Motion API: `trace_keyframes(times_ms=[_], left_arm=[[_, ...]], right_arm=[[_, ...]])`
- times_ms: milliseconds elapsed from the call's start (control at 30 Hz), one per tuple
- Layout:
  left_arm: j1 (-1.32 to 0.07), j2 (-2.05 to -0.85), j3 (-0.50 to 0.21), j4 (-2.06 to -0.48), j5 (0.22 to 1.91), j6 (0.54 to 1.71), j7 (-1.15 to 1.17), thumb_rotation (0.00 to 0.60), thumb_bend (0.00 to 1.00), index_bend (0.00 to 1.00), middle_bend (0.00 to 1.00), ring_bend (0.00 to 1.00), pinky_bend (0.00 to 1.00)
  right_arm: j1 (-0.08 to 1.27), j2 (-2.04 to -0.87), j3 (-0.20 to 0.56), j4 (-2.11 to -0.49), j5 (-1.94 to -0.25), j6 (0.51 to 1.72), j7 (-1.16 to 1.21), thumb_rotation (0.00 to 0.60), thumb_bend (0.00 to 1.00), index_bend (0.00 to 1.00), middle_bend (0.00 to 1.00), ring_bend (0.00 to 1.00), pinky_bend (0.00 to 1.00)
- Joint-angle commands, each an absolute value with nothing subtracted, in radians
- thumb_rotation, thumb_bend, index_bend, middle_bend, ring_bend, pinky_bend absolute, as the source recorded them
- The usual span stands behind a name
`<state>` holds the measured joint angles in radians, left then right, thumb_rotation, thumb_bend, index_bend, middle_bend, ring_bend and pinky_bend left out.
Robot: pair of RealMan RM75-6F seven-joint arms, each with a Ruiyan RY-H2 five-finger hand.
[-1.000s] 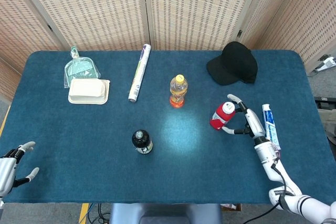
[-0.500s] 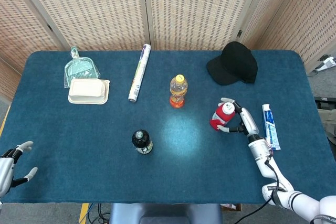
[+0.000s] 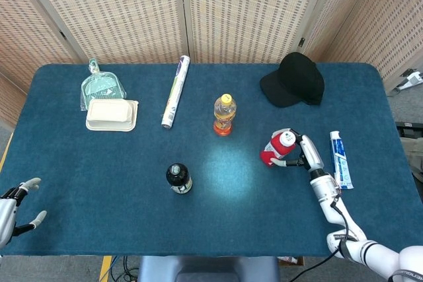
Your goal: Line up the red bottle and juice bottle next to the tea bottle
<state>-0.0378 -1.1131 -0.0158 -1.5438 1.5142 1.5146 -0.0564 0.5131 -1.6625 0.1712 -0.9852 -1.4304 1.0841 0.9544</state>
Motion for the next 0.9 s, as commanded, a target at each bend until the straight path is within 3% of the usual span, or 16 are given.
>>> trace_keyframes(times_ms=[33, 900], left_arm=[[-0.038, -1.113, -0.016, -1.545, 1.514, 1.514, -0.055, 0.6, 0.21, 0.42, 0.33, 0.36, 0.55], [-0.038, -1.117, -0.03, -1.527, 1.484, 1.505, -0.055, 0.6, 0.21, 0.42, 0.33, 0.36, 0.55]], right_arm=[[0.514, -1.655, 0.169, -1.005, -1.44, 1.095, 0.949, 0.6, 0.1, 0.41, 0.45, 0.37, 0.55], [0.639, -1.637, 0.159, -1.287, -1.47, 0.992, 0.667, 0.6, 0.11, 0.41, 0.45, 0.37, 0.55]])
